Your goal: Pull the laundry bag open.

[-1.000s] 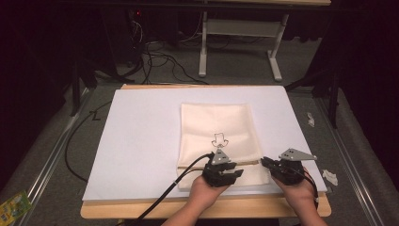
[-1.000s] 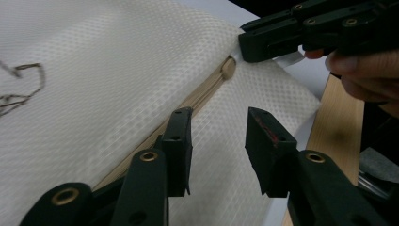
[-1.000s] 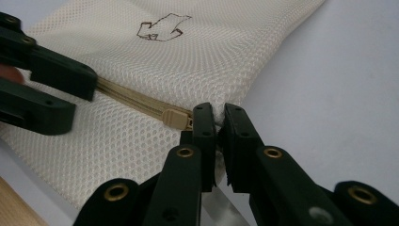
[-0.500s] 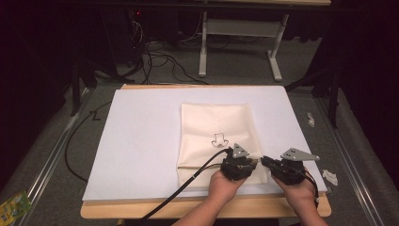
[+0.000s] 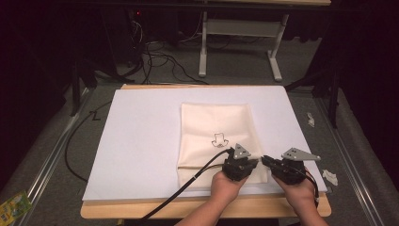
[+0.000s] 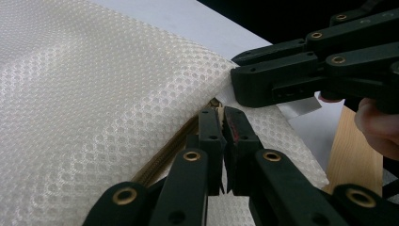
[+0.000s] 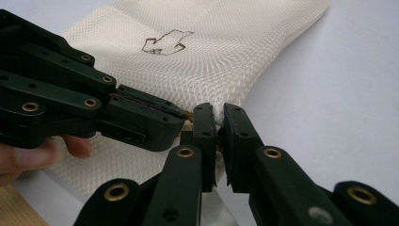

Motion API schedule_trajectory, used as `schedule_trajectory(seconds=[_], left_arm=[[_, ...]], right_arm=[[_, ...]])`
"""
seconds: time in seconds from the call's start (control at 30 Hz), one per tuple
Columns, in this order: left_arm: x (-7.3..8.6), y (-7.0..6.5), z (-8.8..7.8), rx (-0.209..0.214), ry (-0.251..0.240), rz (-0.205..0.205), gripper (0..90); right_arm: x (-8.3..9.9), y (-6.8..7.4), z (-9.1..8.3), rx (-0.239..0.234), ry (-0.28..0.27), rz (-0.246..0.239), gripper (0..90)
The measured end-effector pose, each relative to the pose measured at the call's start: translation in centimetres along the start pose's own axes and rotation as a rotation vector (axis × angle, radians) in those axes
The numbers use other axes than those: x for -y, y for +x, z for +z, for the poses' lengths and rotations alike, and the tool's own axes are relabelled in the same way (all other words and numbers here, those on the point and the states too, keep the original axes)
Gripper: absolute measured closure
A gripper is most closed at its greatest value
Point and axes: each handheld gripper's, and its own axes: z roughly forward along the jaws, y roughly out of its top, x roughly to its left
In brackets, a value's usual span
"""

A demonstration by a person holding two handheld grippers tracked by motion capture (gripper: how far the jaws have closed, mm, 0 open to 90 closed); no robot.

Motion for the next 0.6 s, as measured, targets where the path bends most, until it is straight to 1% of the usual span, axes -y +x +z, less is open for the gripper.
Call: schedule_trajectory(seconds=[0.07,0.13,0.23,0.3,0.37,0.4,0.43,0.47,0.5,0.53,0.57,0.6], left_arm=[[0.0,0.0,0.1,-0.009,-0.008,-0.003,86.0],[0.1,0.1,0.3,-0.004,-0.008,-0.012,83.7],[0.2,0.1,0.3,0.009,-0.011,-0.006,86.4],[0.2,0.0,0.3,0.001,-0.014,-0.001,87.2],[0.3,0.1,0.1,0.008,-0.017,-0.015,87.4],[0.4,0.3,0.0,0.004,-0.017,-0.025,87.5],[0.5,0.5,-0.1,0.014,-0.017,-0.031,87.5],[0.6,0.6,-0.3,0.013,-0.015,-0.035,87.6],[0.7,0.7,-0.4,0.003,-0.009,-0.031,87.5],[0.8,0.8,-0.6,0.007,-0.012,-0.032,87.6],[0.9,0.9,-0.7,-0.001,-0.008,-0.036,87.6],[1.0,1.1,-0.9,-0.005,-0.011,-0.045,87.6]], right_arm=[[0.0,0.0,0.0,-0.003,-0.003,0.003,85.5],[0.0,-0.1,0.1,-0.016,-0.001,0.011,85.4],[0.0,0.1,0.1,-0.012,0.000,0.003,85.4],[0.0,0.0,0.1,-0.013,-0.005,0.000,85.4],[-0.1,0.0,0.0,-0.009,-0.004,-0.001,85.4],[-0.1,0.1,0.0,-0.003,-0.001,0.004,85.4],[-0.1,0.1,-0.1,0.006,0.000,0.004,85.4],[-0.2,0.0,-0.2,0.003,0.002,0.006,85.5],[-0.2,0.0,-0.2,0.002,0.003,0.007,85.5],[-0.1,0.1,-0.2,0.006,0.004,0.001,85.5],[-0.2,0.1,-0.2,0.004,0.007,-0.001,85.6],[-0.2,0.1,-0.2,0.011,0.003,-0.006,85.6]])
